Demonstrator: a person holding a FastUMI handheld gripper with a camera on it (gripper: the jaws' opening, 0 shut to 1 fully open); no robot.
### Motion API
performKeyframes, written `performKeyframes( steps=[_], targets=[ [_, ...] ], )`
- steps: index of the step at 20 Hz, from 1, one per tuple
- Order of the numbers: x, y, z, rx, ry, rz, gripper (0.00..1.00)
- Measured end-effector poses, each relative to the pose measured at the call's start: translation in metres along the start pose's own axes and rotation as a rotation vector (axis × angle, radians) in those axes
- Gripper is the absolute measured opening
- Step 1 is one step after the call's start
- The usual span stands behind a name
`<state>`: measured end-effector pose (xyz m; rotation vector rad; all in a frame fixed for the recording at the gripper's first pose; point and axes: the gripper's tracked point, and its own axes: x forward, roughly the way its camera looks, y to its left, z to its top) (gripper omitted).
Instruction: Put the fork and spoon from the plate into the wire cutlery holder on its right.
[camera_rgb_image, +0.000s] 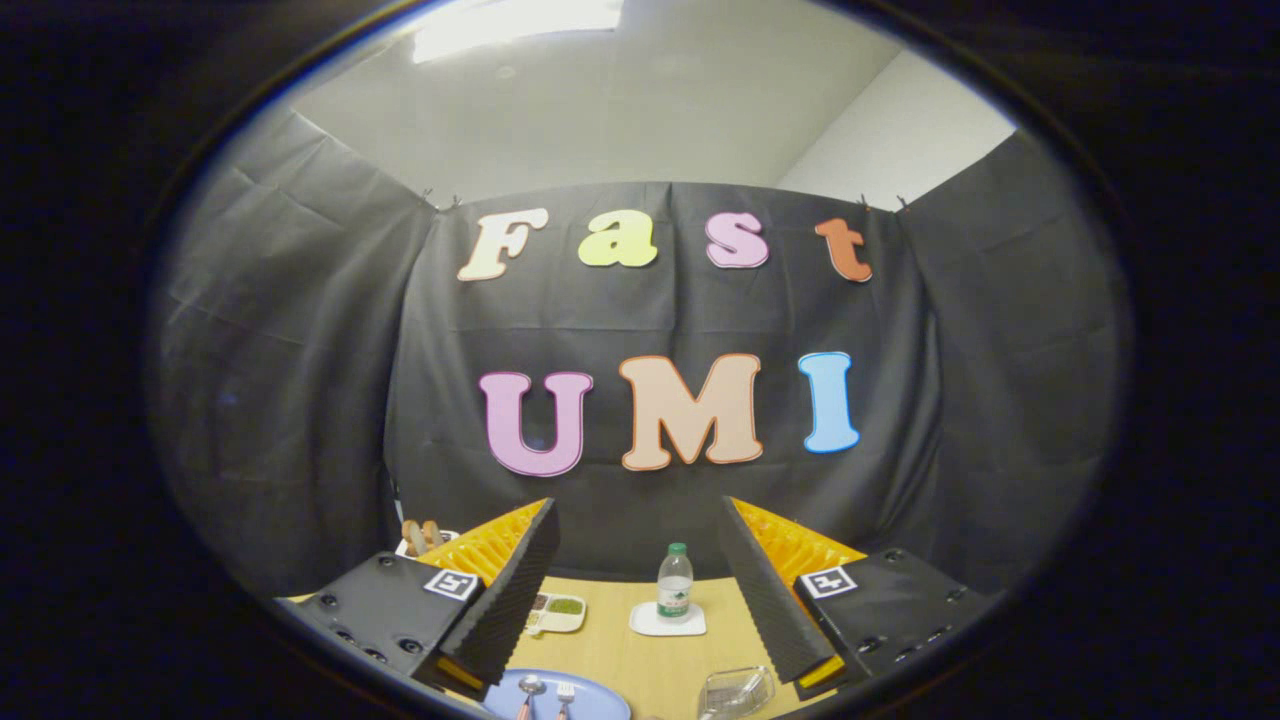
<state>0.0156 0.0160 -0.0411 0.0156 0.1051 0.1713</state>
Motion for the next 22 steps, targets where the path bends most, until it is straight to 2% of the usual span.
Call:
performKeyframes(
  steps=[10,16,22],
  targets=[
    [0.002,0.048,-0.062,-0.023,0.131,0.148,1.00],
    [0.005,0.068,-0.113,-0.034,0.261,0.203,1.00],
    [0.004,0.071,-0.169,-0.040,0.398,0.214,1.00]
  ],
)
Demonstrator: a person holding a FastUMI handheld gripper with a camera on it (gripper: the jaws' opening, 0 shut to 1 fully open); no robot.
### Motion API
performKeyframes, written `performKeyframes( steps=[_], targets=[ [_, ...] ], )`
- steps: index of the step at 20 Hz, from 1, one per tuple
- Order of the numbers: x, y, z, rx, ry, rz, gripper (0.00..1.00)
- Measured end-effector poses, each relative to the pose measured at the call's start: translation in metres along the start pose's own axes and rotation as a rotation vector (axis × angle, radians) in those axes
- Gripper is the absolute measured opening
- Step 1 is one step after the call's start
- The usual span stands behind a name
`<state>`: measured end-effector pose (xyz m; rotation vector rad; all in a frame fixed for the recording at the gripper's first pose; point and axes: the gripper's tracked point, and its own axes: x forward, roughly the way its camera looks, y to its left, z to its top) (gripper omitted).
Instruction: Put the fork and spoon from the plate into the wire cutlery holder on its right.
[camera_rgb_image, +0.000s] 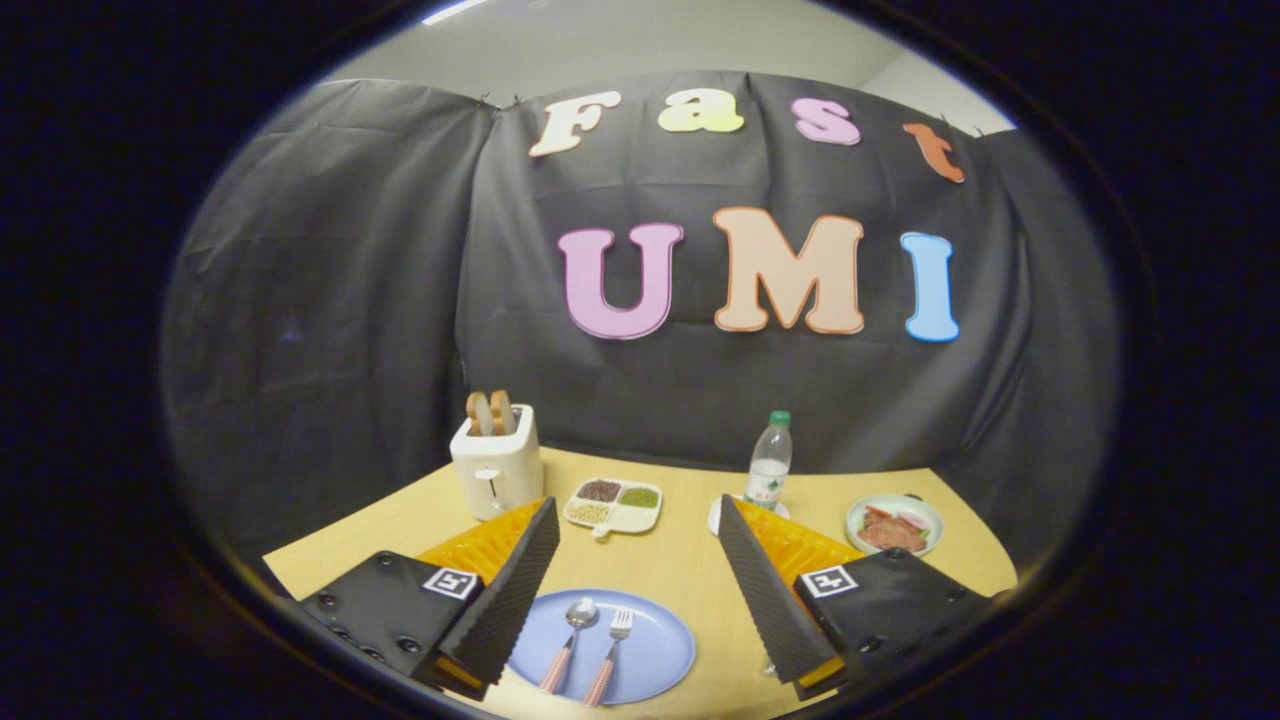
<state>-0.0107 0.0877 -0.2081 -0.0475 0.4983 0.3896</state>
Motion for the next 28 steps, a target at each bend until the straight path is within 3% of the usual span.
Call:
performKeyframes(
  steps=[16,26,28],
  targets=[
    [0.024,0.000,-0.147,-0.040,0.374,0.026,0.99],
    [0.020,0.003,-0.208,-0.086,0.550,0.050,0.97],
    [0.019,0.004,-0.214,-0.094,0.573,0.053,0.90]
  ],
)
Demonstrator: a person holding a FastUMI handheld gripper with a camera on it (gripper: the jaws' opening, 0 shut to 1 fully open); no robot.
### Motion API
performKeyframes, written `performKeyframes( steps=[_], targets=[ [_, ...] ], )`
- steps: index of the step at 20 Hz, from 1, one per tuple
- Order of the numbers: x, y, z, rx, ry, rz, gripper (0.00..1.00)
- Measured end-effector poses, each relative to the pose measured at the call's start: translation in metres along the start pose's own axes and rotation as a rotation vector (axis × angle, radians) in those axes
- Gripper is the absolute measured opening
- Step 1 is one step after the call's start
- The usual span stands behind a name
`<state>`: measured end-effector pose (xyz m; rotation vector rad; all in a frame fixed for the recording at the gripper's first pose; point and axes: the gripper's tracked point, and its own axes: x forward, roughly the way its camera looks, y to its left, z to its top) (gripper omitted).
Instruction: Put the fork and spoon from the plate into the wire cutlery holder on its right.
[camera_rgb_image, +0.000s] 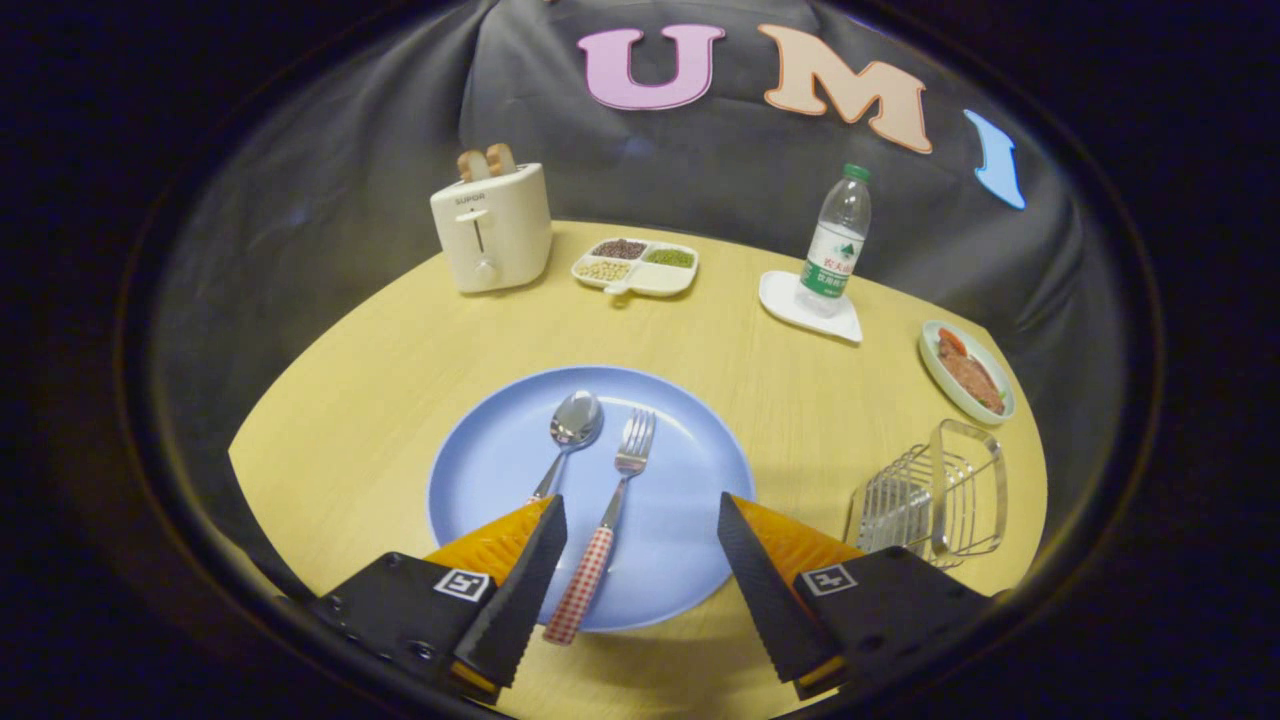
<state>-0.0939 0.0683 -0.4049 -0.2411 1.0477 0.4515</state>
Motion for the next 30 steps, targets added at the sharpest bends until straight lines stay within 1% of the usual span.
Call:
performKeyframes(
  steps=[3,8,13,14,16,19,28,30],
  targets=[
    [0.006,0.006,-0.010,0.004,0.048,0.023,0.78],
    [0.010,0.011,-0.019,-0.019,0.087,0.030,0.58],
    [0.010,0.009,-0.024,-0.027,0.113,0.018,0.24],
    [0.009,0.010,-0.026,-0.024,0.126,0.026,0.22],
    [0.013,0.005,-0.027,-0.022,0.127,0.005,0.22],
    [0.005,0.006,-0.026,-0.012,0.149,0.012,0.14],
    [-0.026,-0.014,0.007,-0.028,0.128,0.013,0.14],
    [-0.034,-0.015,0.014,-0.023,0.127,0.027,0.14]
  ],
)
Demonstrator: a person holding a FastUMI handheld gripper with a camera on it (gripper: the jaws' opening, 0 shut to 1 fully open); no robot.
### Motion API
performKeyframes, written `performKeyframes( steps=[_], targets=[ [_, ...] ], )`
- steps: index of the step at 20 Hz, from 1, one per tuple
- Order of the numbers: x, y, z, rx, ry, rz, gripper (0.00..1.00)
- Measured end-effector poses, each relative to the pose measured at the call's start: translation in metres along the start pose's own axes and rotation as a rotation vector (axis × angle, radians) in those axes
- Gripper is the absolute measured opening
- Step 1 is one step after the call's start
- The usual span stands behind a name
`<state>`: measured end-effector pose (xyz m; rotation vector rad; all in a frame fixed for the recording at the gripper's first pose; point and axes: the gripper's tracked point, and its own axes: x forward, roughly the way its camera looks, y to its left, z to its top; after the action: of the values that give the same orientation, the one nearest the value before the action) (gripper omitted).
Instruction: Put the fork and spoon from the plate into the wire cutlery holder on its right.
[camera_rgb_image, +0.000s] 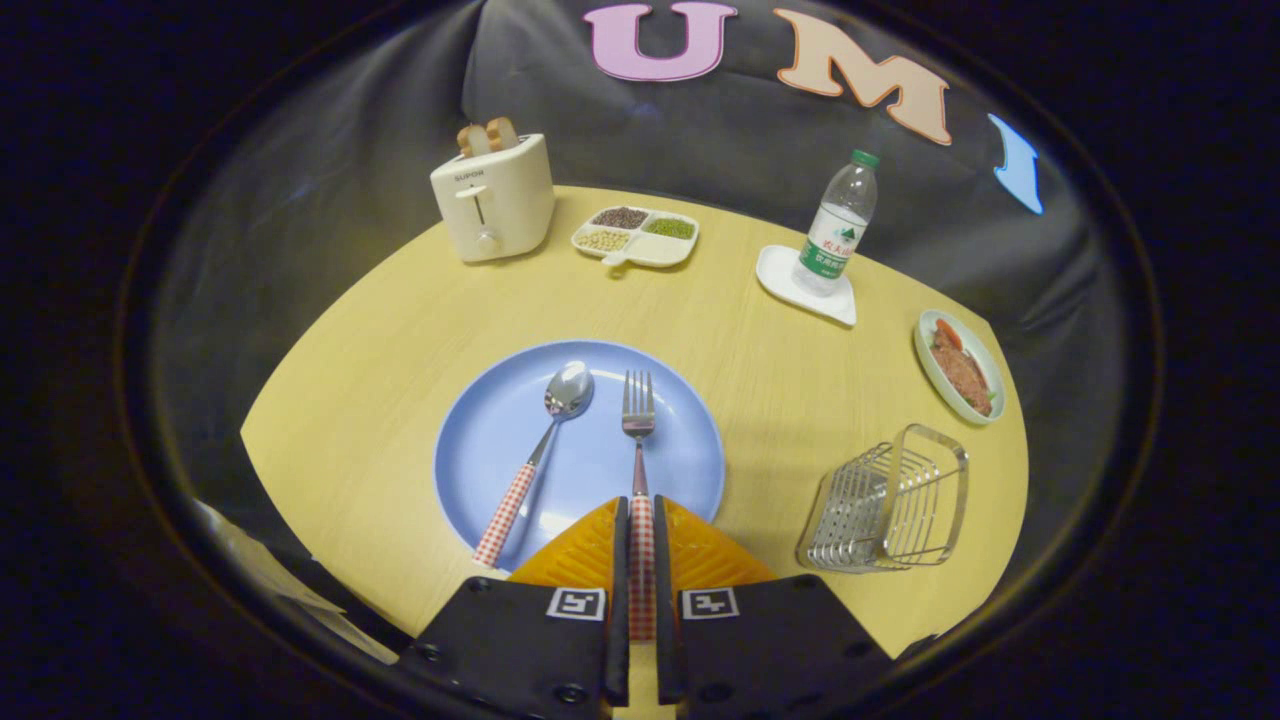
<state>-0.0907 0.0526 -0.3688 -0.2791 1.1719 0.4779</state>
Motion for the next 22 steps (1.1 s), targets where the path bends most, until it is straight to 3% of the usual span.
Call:
performKeyframes(
  steps=[10,22],
  targets=[
    [-0.064,-0.051,0.025,0.005,0.001,-0.009,0.14],
    [-0.112,-0.139,0.014,0.035,0.087,-0.056,0.14]
  ],
)
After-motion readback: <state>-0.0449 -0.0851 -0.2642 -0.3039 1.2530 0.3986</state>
